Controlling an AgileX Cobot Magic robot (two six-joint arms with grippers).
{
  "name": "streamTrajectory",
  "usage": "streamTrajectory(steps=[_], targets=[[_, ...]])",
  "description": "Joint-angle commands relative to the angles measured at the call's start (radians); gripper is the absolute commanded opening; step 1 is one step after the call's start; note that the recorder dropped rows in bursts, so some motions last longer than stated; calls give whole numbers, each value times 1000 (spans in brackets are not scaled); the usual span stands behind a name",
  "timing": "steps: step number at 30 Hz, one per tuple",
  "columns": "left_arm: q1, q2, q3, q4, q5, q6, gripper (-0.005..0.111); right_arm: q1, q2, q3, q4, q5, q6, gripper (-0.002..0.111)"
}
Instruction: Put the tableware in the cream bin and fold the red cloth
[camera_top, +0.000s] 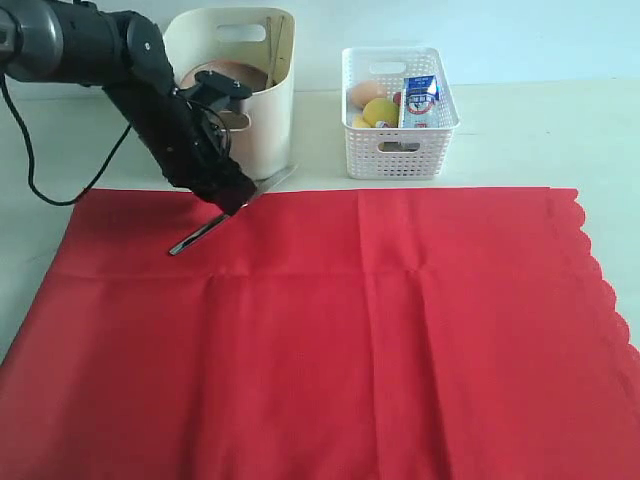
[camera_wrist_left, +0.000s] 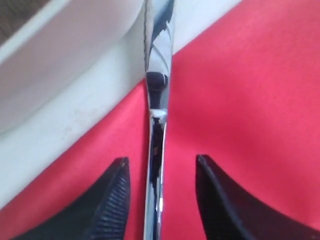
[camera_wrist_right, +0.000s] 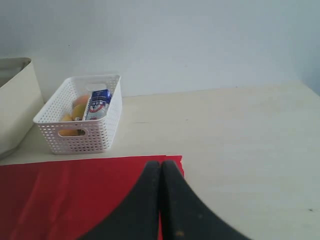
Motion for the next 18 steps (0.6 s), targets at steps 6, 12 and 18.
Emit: streamTrajectory(steps=[6,12,18], targets=[[-10,-113,26,17,84,-16,42,-3,4,1,-3,-8,-7,0],[-14,-113,170,17,-44,-21,42,-3,4,1,-3,-8,-7,0],[-14,-96,233,17,-175,-23,42,-3,4,1,-3,-8,-7,0]])
